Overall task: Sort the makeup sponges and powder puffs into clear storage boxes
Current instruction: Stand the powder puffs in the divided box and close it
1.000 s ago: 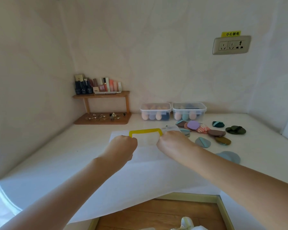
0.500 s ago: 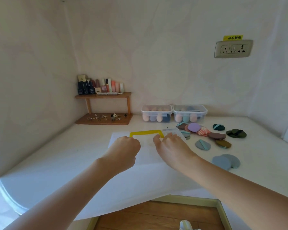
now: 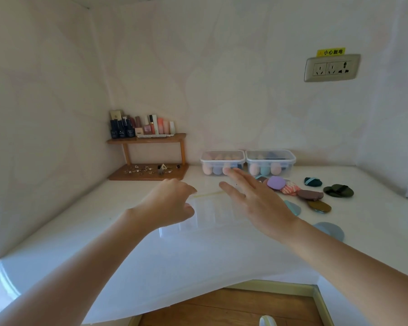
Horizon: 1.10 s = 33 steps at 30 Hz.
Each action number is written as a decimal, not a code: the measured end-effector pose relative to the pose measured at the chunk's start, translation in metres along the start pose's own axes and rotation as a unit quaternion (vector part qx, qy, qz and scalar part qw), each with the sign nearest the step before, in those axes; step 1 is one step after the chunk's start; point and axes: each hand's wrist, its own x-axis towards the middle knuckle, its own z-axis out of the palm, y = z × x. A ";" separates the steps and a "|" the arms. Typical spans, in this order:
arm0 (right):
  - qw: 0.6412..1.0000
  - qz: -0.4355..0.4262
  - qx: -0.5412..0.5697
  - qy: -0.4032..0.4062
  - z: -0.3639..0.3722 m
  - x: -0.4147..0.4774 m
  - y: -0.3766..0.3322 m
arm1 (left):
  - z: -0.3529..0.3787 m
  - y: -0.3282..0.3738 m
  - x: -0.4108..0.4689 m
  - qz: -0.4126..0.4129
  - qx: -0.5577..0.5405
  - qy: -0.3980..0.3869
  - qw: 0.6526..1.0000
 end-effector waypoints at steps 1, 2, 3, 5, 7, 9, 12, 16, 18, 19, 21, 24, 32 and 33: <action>1.000 0.002 0.011 0.014 0.003 -0.005 0.002 | -0.002 0.000 0.000 0.000 -0.017 0.000 1.000; 0.999 0.009 0.026 0.030 0.007 -0.012 0.003 | -0.004 -0.001 0.000 -0.003 -0.036 -0.002 0.999; 0.998 0.015 0.046 0.043 0.012 -0.020 0.004 | -0.006 -0.002 -0.001 -0.007 -0.053 -0.002 0.999; 0.994 0.034 0.085 0.056 0.024 -0.038 0.001 | -0.007 -0.003 -0.001 -0.011 -0.080 0.000 0.997; 0.989 0.083 0.114 0.049 0.033 -0.048 -0.001 | -0.004 -0.002 0.000 -0.021 -0.130 0.004 0.991; 0.978 0.146 0.145 0.025 0.039 -0.049 -0.002 | 0.000 -0.003 0.001 -0.041 -0.184 0.005 0.982; 0.975 0.159 0.157 -0.010 0.042 -0.049 -0.002 | 0.003 -0.008 0.003 -0.052 -0.228 0.002 0.972; 0.974 0.166 0.151 -0.008 0.039 -0.049 -0.002 | 0.003 -0.014 0.006 -0.059 -0.265 0.000 0.962; 0.977 0.165 0.136 0.013 0.036 -0.047 -0.002 | 0.001 -0.017 0.009 -0.072 -0.286 0.004 0.956; 0.978 0.163 0.130 0.027 0.035 -0.047 -0.002 | -0.001 -0.019 0.010 -0.079 -0.289 0.005 0.954; 0.977 0.158 0.135 0.037 0.034 -0.051 -0.002 | -0.007 -0.022 0.011 -0.089 -0.293 0.012 0.952; 0.967 0.178 0.182 -0.007 0.026 -0.053 -0.004 | -0.018 -0.022 0.015 -0.098 -0.337 0.023 0.936; 0.963 0.173 0.186 -0.086 0.032 -0.050 -0.002 | -0.035 -0.050 0.038 -0.170 -0.473 -0.037 0.864; 0.957 0.178 0.203 -0.108 0.033 -0.051 -0.002 | -0.033 -0.056 0.040 -0.181 -0.467 -0.035 0.865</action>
